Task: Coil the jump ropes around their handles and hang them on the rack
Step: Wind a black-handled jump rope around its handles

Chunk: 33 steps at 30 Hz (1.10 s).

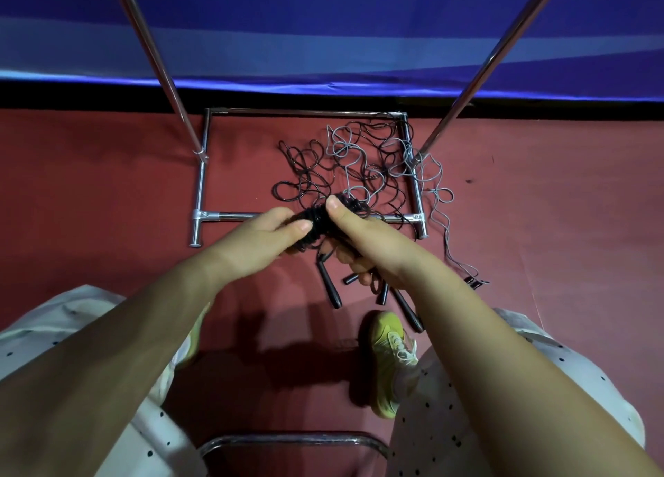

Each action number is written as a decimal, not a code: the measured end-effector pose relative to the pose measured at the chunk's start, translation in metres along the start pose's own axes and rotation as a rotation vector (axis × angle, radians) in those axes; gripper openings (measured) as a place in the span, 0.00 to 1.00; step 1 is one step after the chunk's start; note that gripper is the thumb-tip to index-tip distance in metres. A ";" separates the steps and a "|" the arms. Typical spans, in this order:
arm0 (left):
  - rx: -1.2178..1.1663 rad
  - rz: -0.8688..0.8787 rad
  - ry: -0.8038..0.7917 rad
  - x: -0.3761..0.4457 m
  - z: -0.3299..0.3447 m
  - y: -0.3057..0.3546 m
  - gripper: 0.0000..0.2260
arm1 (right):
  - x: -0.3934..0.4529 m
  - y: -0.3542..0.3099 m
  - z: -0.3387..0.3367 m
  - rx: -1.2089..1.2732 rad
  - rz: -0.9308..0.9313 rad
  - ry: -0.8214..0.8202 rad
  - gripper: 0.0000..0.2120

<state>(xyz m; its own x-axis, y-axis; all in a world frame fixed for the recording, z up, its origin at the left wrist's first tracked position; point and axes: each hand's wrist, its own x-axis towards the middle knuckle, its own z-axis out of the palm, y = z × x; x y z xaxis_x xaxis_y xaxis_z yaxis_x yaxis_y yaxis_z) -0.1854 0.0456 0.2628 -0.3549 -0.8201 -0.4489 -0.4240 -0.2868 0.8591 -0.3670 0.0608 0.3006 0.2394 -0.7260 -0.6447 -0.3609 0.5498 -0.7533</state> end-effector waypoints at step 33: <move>-0.930 -0.115 -0.085 -0.003 -0.014 0.009 0.18 | 0.000 -0.001 -0.020 0.130 -0.235 0.076 0.14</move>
<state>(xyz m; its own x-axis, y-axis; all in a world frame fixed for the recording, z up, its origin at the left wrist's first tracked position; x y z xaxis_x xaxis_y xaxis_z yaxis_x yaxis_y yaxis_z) -0.1762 0.0385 0.2760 -0.4271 -0.7341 -0.5279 0.3628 -0.6739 0.6437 -0.3847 0.0526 0.3039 0.2330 -0.8660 -0.4425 -0.1835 0.4077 -0.8945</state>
